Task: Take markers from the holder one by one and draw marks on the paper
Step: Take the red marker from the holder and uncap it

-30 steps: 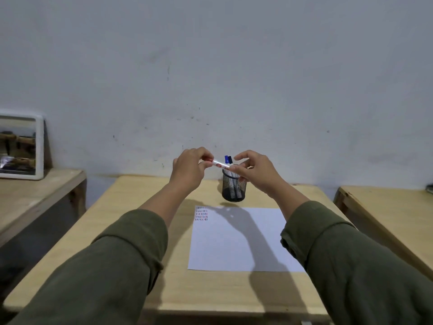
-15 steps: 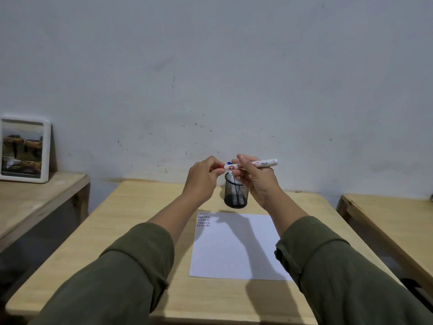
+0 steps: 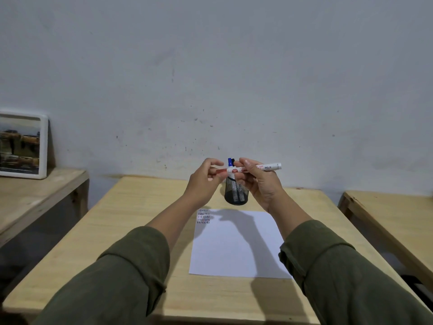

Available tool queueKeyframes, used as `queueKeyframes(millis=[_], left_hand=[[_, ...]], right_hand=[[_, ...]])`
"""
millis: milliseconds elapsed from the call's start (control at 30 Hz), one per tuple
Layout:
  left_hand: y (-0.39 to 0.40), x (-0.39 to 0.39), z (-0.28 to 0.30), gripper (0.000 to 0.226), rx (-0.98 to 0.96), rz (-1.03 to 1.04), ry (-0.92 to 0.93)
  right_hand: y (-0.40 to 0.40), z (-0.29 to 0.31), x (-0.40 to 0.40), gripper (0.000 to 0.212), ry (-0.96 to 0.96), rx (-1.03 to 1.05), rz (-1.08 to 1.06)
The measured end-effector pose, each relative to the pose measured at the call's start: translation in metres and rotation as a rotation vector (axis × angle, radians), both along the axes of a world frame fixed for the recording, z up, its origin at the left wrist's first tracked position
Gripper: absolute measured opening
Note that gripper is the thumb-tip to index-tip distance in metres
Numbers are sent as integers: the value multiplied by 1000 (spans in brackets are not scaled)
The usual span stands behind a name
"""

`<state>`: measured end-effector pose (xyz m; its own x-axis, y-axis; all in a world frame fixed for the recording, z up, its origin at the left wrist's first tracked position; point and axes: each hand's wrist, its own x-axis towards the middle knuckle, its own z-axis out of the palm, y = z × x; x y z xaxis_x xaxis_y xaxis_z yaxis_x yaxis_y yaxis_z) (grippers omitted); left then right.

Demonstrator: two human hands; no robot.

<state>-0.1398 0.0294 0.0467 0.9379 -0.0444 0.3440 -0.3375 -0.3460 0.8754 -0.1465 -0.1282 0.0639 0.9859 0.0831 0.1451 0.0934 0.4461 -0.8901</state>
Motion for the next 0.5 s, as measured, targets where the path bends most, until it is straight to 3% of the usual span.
queueKeyframes(millis=[100, 300, 500], left_hand=[[3, 0, -5, 12, 75, 3, -38], [23, 6, -17, 30, 64, 139, 91], [51, 3, -55, 12, 192, 244, 138]], right_hand=[[0, -4, -1, 11, 21, -13, 6], [-6, -9, -4, 11, 37, 38, -46], [-6, -26, -8, 13, 86, 34, -29]])
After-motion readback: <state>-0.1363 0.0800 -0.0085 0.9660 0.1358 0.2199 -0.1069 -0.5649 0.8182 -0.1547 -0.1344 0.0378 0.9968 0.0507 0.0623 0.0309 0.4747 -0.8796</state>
